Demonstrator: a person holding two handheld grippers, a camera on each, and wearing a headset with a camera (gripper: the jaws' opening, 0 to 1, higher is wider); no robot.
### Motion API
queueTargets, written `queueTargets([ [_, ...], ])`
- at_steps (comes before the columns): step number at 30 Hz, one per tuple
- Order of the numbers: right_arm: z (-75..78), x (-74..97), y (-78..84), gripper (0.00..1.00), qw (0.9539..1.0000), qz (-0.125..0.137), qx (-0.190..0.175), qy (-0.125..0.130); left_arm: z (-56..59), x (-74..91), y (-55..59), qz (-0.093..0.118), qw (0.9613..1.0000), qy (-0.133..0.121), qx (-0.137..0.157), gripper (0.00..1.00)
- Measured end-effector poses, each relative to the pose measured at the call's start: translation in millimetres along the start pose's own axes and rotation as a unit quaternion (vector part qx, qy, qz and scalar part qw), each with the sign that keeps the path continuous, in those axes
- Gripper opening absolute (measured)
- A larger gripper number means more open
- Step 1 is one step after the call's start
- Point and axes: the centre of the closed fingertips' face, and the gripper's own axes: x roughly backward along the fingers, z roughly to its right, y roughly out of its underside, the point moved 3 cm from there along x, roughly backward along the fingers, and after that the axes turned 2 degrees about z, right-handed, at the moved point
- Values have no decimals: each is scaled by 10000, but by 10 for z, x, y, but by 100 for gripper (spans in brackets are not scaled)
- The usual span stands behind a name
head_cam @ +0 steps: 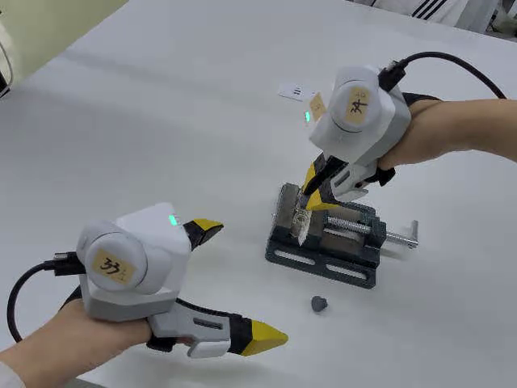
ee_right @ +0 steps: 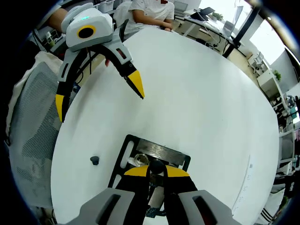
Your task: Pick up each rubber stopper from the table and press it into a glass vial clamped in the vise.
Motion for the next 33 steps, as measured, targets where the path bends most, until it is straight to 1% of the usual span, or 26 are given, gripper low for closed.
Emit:
queueTargets([
  [4,-7,2,4,7,9999,6,134,6,-6,-6,8,-10,10000,8,9,98],
  [9,-11,6,2,8,9998,-4,210,21,-19,-11,22,-13,10000,19,14,98],
  [27,-21,11,5,9,9998,16,187,50,19,-22,37,-39,10000,47,33,98],
  [33,-22,6,12,10,9998,33,165,44,23,-23,39,-38,10000,57,35,98],
])
